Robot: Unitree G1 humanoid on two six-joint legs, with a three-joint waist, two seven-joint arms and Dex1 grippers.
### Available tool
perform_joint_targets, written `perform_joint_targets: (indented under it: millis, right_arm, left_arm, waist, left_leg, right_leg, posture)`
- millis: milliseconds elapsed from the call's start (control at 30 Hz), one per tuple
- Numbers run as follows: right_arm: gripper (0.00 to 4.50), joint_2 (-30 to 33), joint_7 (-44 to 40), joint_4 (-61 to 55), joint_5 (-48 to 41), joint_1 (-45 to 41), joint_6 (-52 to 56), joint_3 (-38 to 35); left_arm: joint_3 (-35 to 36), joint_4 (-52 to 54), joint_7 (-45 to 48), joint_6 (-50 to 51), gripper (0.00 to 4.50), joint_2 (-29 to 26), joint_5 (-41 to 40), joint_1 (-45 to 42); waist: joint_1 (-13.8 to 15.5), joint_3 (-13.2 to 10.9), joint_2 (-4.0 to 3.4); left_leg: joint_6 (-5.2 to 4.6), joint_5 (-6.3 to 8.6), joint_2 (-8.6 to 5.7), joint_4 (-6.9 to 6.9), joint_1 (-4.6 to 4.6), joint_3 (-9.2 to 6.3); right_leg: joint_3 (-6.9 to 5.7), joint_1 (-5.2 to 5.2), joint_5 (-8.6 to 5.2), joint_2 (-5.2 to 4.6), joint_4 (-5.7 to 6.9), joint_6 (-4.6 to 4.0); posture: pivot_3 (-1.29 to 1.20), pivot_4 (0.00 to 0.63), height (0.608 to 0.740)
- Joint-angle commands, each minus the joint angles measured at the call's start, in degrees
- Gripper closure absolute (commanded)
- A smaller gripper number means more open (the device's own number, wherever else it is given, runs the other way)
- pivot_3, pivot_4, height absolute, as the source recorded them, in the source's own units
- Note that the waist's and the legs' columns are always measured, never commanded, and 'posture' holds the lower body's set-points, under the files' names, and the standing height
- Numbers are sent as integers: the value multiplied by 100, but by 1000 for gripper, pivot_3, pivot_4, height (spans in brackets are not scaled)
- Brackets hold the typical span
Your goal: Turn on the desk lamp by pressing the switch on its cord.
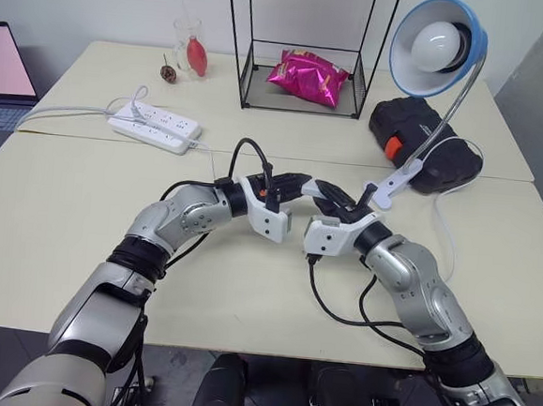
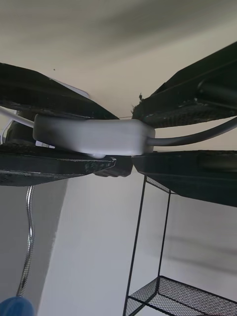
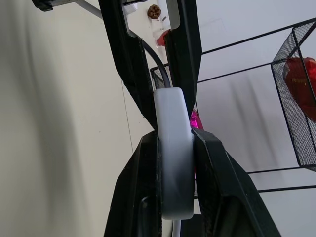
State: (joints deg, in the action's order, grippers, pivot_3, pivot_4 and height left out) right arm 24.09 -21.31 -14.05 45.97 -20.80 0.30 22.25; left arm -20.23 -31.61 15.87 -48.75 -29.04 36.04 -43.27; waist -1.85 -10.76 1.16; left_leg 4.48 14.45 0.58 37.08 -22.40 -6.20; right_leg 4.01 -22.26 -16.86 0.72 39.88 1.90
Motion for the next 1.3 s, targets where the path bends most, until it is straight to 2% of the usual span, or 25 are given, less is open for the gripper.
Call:
perform_joint_targets:
  millis: [33,367,500,567,700,1300]
  right_arm:
    - [3961,117,-93,-52,76,-175,-333,133]
    - [3961,386,-282,112,-4,-327,-634,127]
    - [3961,318,-372,64,-316,-204,-592,-10]
    - [3258,295,-367,49,-350,-161,-544,-52]
    - [2378,326,-151,21,-92,-146,-537,-115]
    - [2348,-95,-351,-537,525,90,107,-84]
  left_arm:
    - [19,204,-13,8,4157,9,-160,-82]
    - [-13,196,-13,33,4157,35,-177,-109]
    - [-11,194,-18,41,4157,36,-179,-108]
    - [-7,192,-21,46,4157,35,-179,-108]
    - [0,197,-16,62,4158,20,-191,-92]
    - [1,294,-10,221,4158,7,-206,0]
  waist:
    - [0,0,0]
    - [0,0,0]
    - [0,0,0]
    - [0,0,0]
    - [0,0,0]
    - [0,0,0]
  left_leg:
    - [0,0,0,0,0,0]
    - [0,0,0,0,0,0]
    - [0,0,0,0,0,0]
    - [0,0,0,0,0,0]
    - [0,0,0,0,0,0]
    - [0,0,0,-1,0,-1]
  right_leg:
    - [0,0,0,0,0,0]
    - [0,0,0,0,1,0]
    - [0,0,0,0,0,0]
    - [0,0,0,0,0,0]
    - [0,0,0,0,1,0]
    - [0,-1,0,0,1,0]
  posture:
    - [0,150,740]
    - [0,150,740]
    - [0,150,740]
    - [0,150,740]
    - [0,150,740]
    - [0,150,740]
